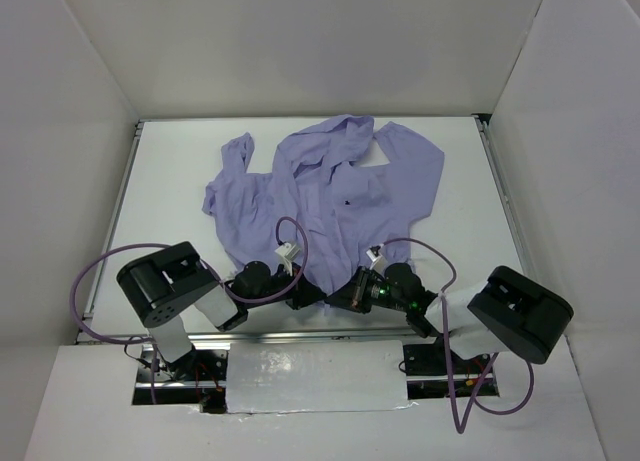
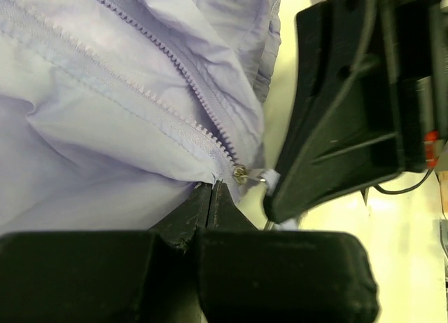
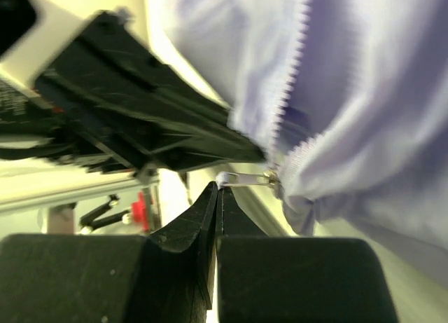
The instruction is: Zip up the jacket
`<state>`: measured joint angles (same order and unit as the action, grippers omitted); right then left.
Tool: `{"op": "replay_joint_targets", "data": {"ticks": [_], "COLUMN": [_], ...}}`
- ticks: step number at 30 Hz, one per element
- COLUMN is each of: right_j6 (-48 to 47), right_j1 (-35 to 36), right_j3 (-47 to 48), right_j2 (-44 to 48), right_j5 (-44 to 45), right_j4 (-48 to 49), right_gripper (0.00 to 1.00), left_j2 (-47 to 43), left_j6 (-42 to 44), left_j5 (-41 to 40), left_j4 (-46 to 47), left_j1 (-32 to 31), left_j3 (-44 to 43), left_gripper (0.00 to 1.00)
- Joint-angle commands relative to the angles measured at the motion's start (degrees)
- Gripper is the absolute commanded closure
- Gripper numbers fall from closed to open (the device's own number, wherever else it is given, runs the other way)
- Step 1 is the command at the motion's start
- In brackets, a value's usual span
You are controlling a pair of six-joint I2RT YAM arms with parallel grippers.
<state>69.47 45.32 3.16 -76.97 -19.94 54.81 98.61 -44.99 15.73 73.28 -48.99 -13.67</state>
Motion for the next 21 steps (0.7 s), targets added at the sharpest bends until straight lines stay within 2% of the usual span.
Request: {"op": "replay_joint_targets", "data": {"ticks": [1,5,12,21], "right_j6": [-2.5,-2.0,-1.2,-2.9], "right_j1": [-0.3,-0.8,-4.4,-6.9], "right_j3": [1.1,1.1,1.6,4.5], "right_j2": [0.9,-1.5,-6.2,-3.7], "right_j5": [2.1,2.8,0.1,0.3], "right_j4": [-5.9,-5.6,1.4,-2.3], "right_gripper": [1.0,1.0,1.0,1.0], "left_j2": [0.5,0.8,3.6,3.9], "left_j6": [1.7,1.8,1.7,2.6], "left_j5": [1.2,2.4,4.8,5.3], "left_j4": [4.9,7.1,10.7,10.2], "left_j1": [-0.2,-0.2,-0.2,-1.1], "left_j3": [0.2,0.8,0.8,0.4], "left_gripper": [1.0,1.0,1.0,1.0]}}
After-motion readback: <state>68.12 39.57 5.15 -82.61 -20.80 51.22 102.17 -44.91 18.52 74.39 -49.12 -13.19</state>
